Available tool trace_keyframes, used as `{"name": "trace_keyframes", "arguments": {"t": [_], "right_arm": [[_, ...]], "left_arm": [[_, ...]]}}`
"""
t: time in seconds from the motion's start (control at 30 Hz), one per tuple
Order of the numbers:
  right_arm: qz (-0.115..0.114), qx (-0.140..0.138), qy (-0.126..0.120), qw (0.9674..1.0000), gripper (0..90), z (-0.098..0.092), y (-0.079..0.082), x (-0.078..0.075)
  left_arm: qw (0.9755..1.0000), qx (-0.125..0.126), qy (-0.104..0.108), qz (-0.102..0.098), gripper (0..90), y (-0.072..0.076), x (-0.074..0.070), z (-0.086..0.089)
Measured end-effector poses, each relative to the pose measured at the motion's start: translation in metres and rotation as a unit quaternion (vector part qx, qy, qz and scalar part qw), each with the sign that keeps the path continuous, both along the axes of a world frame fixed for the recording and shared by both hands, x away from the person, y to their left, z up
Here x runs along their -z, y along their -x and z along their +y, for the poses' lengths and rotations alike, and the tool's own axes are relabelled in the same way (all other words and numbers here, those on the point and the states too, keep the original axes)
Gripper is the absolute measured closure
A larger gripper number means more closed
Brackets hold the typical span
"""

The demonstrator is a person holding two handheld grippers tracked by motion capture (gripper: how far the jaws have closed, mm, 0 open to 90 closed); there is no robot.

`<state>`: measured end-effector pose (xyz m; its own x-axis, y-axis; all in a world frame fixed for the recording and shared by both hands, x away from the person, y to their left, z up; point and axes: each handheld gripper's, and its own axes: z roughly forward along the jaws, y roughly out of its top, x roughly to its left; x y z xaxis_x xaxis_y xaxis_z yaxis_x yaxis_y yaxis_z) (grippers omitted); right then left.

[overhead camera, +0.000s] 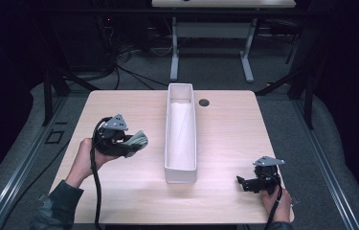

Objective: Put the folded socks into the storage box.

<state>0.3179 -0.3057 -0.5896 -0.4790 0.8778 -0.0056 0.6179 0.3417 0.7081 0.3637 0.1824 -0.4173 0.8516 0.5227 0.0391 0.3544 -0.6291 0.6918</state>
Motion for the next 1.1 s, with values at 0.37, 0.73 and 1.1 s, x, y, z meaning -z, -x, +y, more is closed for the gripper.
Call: {"name": "trace_keyframes", "arguments": {"t": [0.37,0.73,1.1], "right_arm": [[0.0,-0.004,-0.003,1.0,0.0,0.0,0.0,0.0],[0.002,-0.006,-0.005,1.0,0.0,0.0,-0.001,0.0],[0.002,-0.007,-0.004,1.0,0.0,0.0,-0.001,0.0]], "left_arm": [[0.9997,0.017,-0.015,-0.005,62.3,-0.005,-0.012,-0.009],[0.9992,0.034,-0.022,-0.007,62.3,-0.01,-0.02,-0.02],[0.998,0.052,-0.034,-0.007,62.3,-0.014,-0.026,-0.032]]}}
